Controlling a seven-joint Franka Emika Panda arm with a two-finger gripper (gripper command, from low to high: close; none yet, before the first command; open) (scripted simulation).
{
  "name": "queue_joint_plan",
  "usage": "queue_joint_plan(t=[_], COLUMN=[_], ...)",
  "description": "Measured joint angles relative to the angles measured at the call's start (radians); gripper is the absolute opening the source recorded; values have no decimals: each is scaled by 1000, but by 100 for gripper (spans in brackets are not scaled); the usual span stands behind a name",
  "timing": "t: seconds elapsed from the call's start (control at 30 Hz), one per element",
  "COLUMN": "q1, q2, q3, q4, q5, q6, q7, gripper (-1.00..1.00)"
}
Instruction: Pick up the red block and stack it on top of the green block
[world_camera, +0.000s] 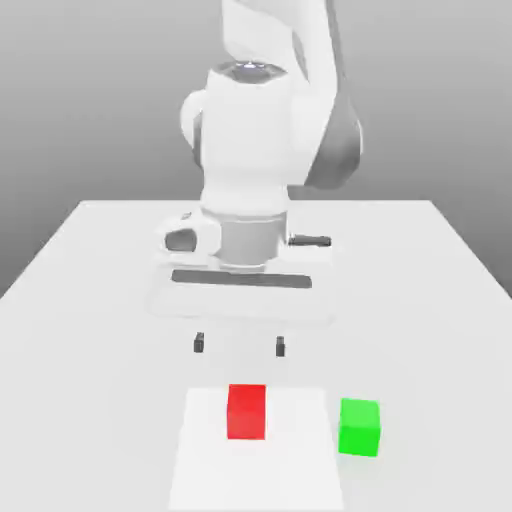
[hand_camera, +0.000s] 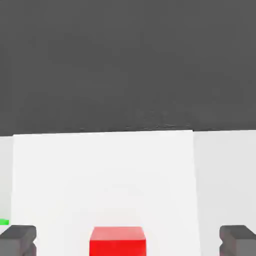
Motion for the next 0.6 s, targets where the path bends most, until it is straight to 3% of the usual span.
queue_joint_plan(t=[0.23, 0.27, 0.47, 0.6], q1=[8, 12, 12, 3], q2=[247, 273, 286, 187], q3=[-11, -16, -17, -4], q4=[9, 12, 14, 1], q5=[4, 1, -4, 11], q6=[206, 228, 239, 155], q7=[-3, -1, 4, -6], gripper=[0, -100, -100, -100])
